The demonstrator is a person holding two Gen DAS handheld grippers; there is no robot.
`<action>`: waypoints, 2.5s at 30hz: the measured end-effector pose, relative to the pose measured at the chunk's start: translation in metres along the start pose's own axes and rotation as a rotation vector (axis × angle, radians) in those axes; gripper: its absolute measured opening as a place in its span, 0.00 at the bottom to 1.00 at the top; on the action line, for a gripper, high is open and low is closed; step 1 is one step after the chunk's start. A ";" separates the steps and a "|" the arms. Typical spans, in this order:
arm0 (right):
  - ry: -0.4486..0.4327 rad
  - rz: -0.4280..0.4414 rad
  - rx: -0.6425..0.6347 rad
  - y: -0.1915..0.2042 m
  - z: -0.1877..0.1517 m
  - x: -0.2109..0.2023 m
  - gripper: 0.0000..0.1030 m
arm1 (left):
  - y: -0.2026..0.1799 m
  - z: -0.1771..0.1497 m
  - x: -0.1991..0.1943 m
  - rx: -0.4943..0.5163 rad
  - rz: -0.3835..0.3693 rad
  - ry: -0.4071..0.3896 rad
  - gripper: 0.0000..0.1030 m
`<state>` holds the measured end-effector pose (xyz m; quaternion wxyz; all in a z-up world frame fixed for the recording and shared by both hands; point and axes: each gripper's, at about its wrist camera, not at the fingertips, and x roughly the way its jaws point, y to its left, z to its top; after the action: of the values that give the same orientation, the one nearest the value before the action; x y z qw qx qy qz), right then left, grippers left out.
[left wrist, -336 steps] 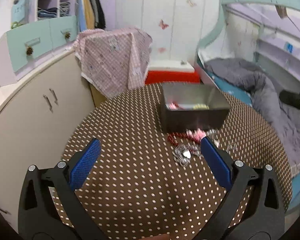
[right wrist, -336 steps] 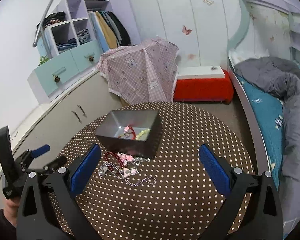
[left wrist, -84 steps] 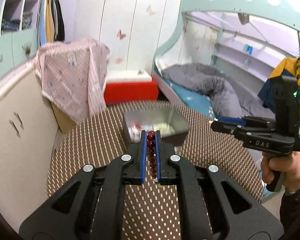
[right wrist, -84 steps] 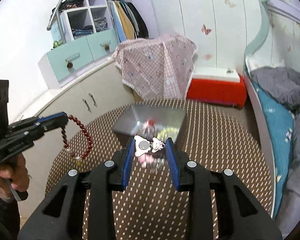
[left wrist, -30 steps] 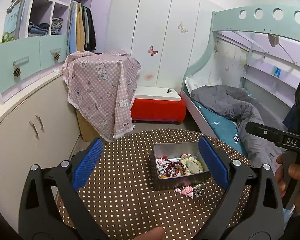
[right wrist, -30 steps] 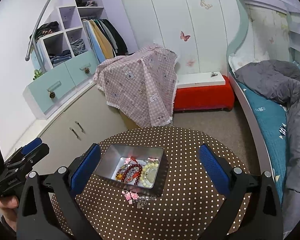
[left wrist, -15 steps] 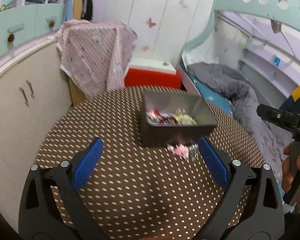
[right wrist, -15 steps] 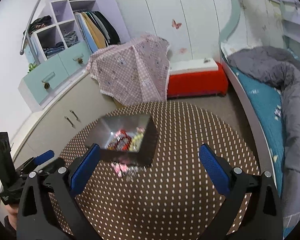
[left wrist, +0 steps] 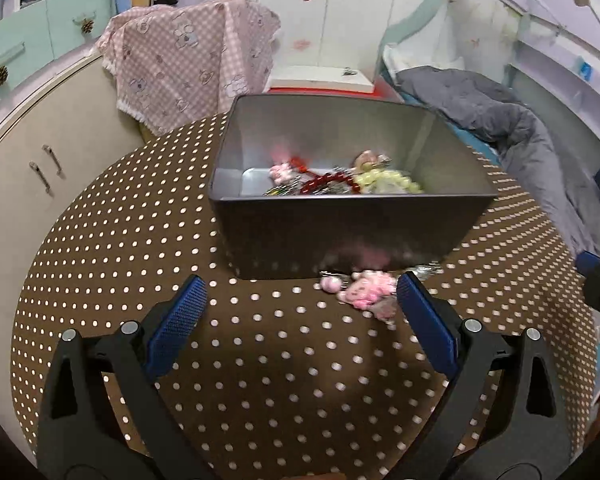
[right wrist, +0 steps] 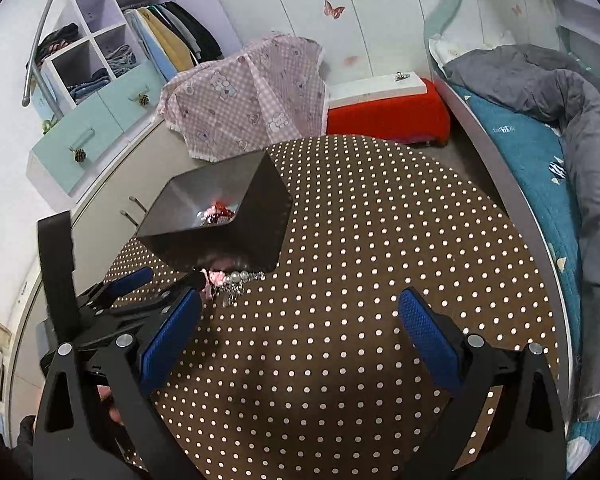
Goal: Organize jewelry
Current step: 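Move both grippers toward the small charms lying beside the grey box, then grasp a silver earring with the left gripper while the right grasps a pearl earring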
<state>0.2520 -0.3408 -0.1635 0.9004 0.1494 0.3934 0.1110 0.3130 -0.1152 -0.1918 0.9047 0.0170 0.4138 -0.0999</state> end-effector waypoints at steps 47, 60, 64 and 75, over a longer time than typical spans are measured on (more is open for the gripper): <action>0.069 0.000 -0.042 0.025 -0.007 0.032 0.92 | 0.023 -0.012 -0.003 0.062 -0.085 0.031 0.25; 0.114 -0.064 -0.239 0.080 -0.003 0.087 0.46 | 0.060 -0.027 -0.016 0.028 -0.137 0.027 0.26; 0.118 -0.107 -0.334 0.089 -0.011 0.088 0.12 | 0.053 -0.022 -0.017 0.059 -0.117 -0.002 0.70; 0.126 -0.011 -0.264 0.063 -0.044 0.044 0.04 | 0.054 -0.033 -0.021 0.075 -0.208 0.031 0.13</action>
<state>0.2436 -0.2599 -0.1992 0.8862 0.0203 0.4320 0.1659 0.2858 -0.0547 -0.2005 0.8817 0.0094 0.4232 -0.2083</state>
